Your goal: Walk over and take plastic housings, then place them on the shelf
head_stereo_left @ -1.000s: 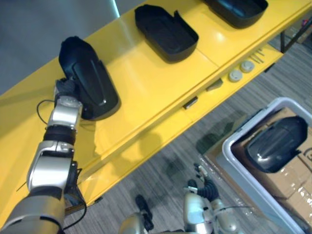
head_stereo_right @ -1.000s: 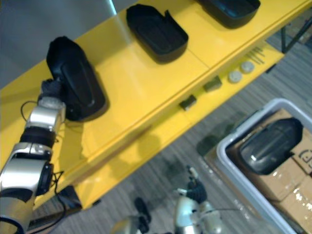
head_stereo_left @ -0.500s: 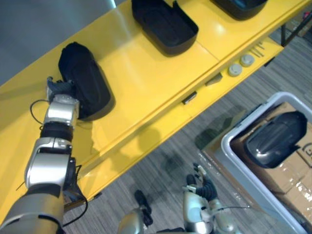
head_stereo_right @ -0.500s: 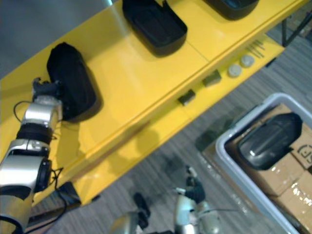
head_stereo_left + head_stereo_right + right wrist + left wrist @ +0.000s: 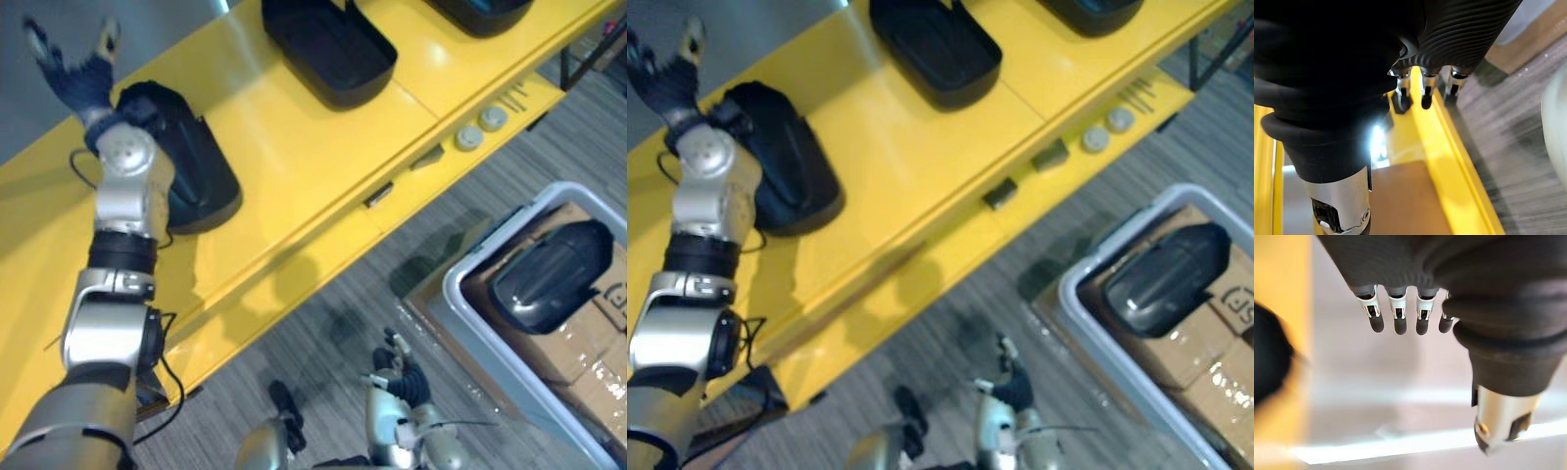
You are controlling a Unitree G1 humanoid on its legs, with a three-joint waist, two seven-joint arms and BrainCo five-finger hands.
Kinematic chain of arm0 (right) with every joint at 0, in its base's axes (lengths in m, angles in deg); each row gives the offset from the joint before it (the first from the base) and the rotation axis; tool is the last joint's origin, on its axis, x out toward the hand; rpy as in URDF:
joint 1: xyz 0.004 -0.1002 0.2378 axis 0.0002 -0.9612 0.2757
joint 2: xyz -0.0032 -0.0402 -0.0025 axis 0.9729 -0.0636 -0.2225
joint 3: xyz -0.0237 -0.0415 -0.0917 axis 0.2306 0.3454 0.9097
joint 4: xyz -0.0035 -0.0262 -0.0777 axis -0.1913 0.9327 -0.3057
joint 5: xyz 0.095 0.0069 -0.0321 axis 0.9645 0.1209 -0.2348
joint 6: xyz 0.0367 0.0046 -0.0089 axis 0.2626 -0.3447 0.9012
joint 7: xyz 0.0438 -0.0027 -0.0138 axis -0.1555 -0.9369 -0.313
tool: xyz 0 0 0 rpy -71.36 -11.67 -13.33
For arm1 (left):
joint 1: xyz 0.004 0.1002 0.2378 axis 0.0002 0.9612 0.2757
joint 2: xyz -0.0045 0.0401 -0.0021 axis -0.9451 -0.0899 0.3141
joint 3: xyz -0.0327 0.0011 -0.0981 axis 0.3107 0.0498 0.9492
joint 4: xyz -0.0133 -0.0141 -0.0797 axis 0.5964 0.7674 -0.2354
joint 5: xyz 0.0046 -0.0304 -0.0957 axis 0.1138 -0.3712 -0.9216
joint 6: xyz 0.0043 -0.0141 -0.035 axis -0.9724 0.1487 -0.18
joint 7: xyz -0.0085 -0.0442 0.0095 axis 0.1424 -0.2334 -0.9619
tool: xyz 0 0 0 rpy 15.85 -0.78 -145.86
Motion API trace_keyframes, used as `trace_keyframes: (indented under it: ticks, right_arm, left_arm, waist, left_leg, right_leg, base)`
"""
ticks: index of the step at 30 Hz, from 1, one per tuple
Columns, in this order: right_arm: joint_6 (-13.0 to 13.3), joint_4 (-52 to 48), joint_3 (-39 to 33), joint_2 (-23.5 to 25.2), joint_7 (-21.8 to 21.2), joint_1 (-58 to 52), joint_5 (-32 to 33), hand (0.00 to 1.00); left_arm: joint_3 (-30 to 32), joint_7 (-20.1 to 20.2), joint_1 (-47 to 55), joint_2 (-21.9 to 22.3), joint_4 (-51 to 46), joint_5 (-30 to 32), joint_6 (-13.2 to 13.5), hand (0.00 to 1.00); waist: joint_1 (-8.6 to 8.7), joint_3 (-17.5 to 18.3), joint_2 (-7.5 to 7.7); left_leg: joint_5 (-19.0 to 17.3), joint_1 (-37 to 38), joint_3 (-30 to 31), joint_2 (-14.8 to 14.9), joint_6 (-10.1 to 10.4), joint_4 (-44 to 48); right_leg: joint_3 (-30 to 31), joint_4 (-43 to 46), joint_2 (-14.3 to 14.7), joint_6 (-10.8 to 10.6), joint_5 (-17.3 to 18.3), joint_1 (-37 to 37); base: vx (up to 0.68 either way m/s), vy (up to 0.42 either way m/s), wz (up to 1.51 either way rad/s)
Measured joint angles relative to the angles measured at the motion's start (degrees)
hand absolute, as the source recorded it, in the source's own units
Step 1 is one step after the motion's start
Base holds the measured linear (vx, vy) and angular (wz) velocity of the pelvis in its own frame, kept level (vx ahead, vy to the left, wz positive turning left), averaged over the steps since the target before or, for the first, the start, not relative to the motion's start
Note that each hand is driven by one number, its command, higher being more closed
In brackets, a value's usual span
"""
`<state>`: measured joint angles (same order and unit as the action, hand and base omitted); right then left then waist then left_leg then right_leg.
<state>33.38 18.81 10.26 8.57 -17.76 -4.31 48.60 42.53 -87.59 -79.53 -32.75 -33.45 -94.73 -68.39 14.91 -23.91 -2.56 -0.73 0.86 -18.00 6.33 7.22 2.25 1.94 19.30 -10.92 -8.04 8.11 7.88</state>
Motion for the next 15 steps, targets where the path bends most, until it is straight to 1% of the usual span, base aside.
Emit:
trace_keyframes:
  ticks: [1,3,4,5,6,7,8,9,10,11,12,13,15]
  right_arm:
    - [0.1,0.3,0.0,0.2,0.5,0.1,-0.3,0.0]
    - [0.1,0.8,0.0,0.0,0.9,0.1,-0.3,0.0]
    - [0.0,1.3,-0.1,-0.3,0.9,0.1,-0.4,0.0]
    - [0.0,1.5,-0.1,-0.4,0.9,0.1,-0.4,0.0]
    - [0.0,2.1,-0.1,-0.6,0.9,0.0,-0.5,0.0]
    - [-0.2,3.1,-0.1,-0.8,1.0,0.0,-0.8,0.0]
    - [-0.2,3.6,-0.2,-0.9,1.0,-0.1,-0.9,0.0]
    - [-0.3,4.3,-0.3,-0.9,1.0,-0.5,-1.0,0.0]
    - [-0.4,4.9,-0.7,-0.9,1.0,-0.9,-1.6,0.0]
    - [-0.5,5.1,-0.8,-0.9,1.1,-1.2,-1.7,0.0]
    - [-0.8,5.1,-1.4,-0.5,1.4,-2.3,-2.0,0.0]
    - [-0.9,5.2,-1.4,-0.4,1.8,-2.5,-2.1,0.0]
    - [-1.0,5.3,-1.9,0.1,2.3,-2.8,-2.2,0.0]
  left_arm:
    - [0.1,0.4,0.1,-0.3,-4.2,-0.3,1.3,0.0]
    - [0.7,1.3,1.0,-0.6,-8.6,-0.5,2.2,0.0]
    - [1.9,2.3,3.1,-0.7,-11.2,-0.8,2.4,0.0]
    - [2.6,2.8,4.5,-0.9,-12.6,-1.0,2.6,0.0]
    - [3.9,4.1,7.4,-1.2,-14.8,-1.7,2.8,0.0]
    - [5.2,5.8,11.8,-2.3,-18.5,-2.2,2.4,1.0]
    - [5.8,6.9,14.1,-2.9,-20.6,-2.8,2.0,1.0]
    - [7.0,8.5,18.4,-2.9,-24.9,-4.1,1.2,1.0]
    - [8.8,10.4,23.6,-2.9,-29.9,-4.4,0.5,1.0]
    - [9.9,11.4,26.5,-2.7,-32.5,-5.1,0.3,1.0]
    - [11.9,13.8,33.7,-2.4,-37.7,-6.3,-0.5,1.0]
    - [12.8,15.7,38.5,-2.1,-40.1,-6.5,-0.8,1.0]
    - [13.5,19.5,46.2,0.3,-44.0,-8.0,-0.9,1.0]
  waist:
    - [-0.41,0.2,-0.05]
    - [-1.05,0.3,-0.17]
    - [-1.59,0.6,-0.52]
    - [-1.68,0.9,-0.77]
    - [-1.75,2.3,-1.28]
    - [-1.85,4.2,-1.93]
    - [-2.02,5.0,-2.18]
    - [-2.75,6.5,-2.82]
    - [-3.99,7.8,-3.19]
    - [-4.62,8.5,-3.36]
    - [-5.13,9.7,-3.7]
    - [-5.55,10.1,-3.84]
    - [-6.61,10.3,-3.81]
  left_leg:
    - [0.0,0.1,0.0,-0.1,0.0,-0.2]
    - [0.1,0.4,0.1,-0.3,-0.1,-0.2]
    - [0.1,1.0,0.1,-0.4,-0.2,-0.6]
    - [0.1,1.3,0.2,-0.5,-0.2,-0.7]
    - [0.2,1.2,0.5,-0.7,-0.2,-0.9]
    - [0.2,1.1,1.0,-0.8,-0.2,-1.3]
    - [0.3,1.2,1.5,-0.9,-0.2,-1.4]
    - [0.3,1.5,2.3,-0.8,-0.2,-1.6]
    - [0.3,2.3,2.5,-0.9,-0.2,-2.1]
    - [0.3,2.5,2.8,-0.9,-0.2,-2.1]
    - [0.3,2.6,3.8,-0.9,-0.2,-2.2]
    - [0.3,2.7,4.5,-1.0,-0.2,-2.2]
    - [0.3,2.8,5.2,-1.1,-0.2,-2.1]
  right_leg:
    - [-0.2,-0.1,0.0,0.0,0.0,-0.1]
    - [-0.5,-0.6,0.0,-0.1,0.0,-0.8]
    - [-0.7,-1.1,0.0,-0.1,0.0,-1.5]
    - [-0.8,-1.3,-0.1,-0.1,0.1,-1.9]
    - [-1.3,-1.5,-0.2,-0.2,0.1,-2.1]
    - [-2.0,-2.0,-0.3,-0.2,0.1,-2.4]
    - [-2.4,-2.2,-0.4,-0.2,0.1,-2.8]
    - [-3.5,-2.9,-0.6,-0.2,0.1,-3.9]
    - [-3.8,-3.4,-0.6,-0.2,0.1,-4.9]
    - [-4.2,-3.8,-0.7,-0.2,0.1,-5.4]
    - [-5.6,-4.5,-1.0,-0.3,0.2,-6.7]
    - [-6.4,-5.0,-1.1,-0.3,0.2,-7.5]
    - [-7.0,-5.6,-1.2,-0.3,0.2,-8.3]
  base:
    - [0.0,0.0,0.0]
    - [0.0,0.0,0.0]
    - [0.0,0.0,0.0]
    - [0.0,0.0,0.06]
    - [0.03,0.002,0.17]
    - [0.04,-0.002,0.22]
    - [0.06,-0.008,0.32]
    - [0.07,-0.014,0.27]
    - [0.06,-0.008,0.24]
    - [0.07,-0.009,0.29]
    - [0.03,-0.007,0.33]
    - [0.02,-0.01,0.41]
    - [-0.01,-0.001,0.21]
